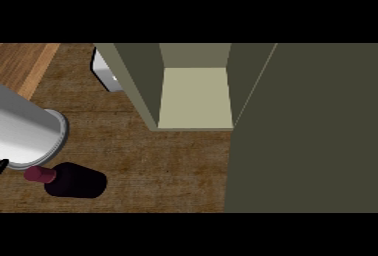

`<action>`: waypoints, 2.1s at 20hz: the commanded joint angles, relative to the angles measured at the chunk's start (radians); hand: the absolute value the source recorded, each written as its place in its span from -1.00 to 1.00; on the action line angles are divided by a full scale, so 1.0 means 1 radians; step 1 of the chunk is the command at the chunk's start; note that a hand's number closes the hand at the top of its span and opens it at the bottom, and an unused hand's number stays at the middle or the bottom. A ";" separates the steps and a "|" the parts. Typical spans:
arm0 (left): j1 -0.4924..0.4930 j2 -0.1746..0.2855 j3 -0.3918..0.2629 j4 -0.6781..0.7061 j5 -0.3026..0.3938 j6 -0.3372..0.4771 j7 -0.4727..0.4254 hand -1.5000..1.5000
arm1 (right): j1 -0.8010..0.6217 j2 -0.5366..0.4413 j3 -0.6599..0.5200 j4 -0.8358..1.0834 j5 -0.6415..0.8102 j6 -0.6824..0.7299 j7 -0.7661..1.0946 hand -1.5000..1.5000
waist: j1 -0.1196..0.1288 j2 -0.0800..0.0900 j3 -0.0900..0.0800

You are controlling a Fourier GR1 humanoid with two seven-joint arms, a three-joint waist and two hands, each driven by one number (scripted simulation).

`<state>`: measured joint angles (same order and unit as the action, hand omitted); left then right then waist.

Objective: Pick up the wine, place it into the cabinet and close the cabinet

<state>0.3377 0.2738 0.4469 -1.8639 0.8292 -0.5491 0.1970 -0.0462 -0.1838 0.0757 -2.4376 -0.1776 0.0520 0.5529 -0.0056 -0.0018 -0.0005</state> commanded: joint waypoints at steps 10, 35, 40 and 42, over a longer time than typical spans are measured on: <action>-0.172 -0.074 0.002 0.305 -0.284 -0.059 -0.213 -1.00 | 0.050 0.009 -0.014 -0.185 -0.088 0.006 0.078 -1.00 | -0.006 0.000 0.000; -0.276 -0.058 -0.018 0.741 -0.537 -0.210 -0.564 -1.00 | 0.052 0.044 -0.004 -0.195 -0.057 0.032 0.102 -1.00 | -0.002 0.001 0.000; -0.263 -0.096 -0.054 0.709 -0.584 -0.145 -0.575 -1.00 | -0.012 0.034 -0.063 -0.190 -0.091 0.016 0.144 -1.00 | 0.002 0.000 0.001; -0.331 -0.051 -0.036 0.798 -0.569 -0.177 -0.585 -1.00 | -0.040 0.036 -0.048 -0.243 -0.093 -0.014 0.215 -1.00 | -0.007 0.000 -0.001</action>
<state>0.0529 0.1985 0.4074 -1.1352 0.2726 -0.7090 -0.3554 -0.0860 -0.1378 0.0641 -2.4869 -0.1480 0.0667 0.6483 -0.0067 -0.0015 -0.0003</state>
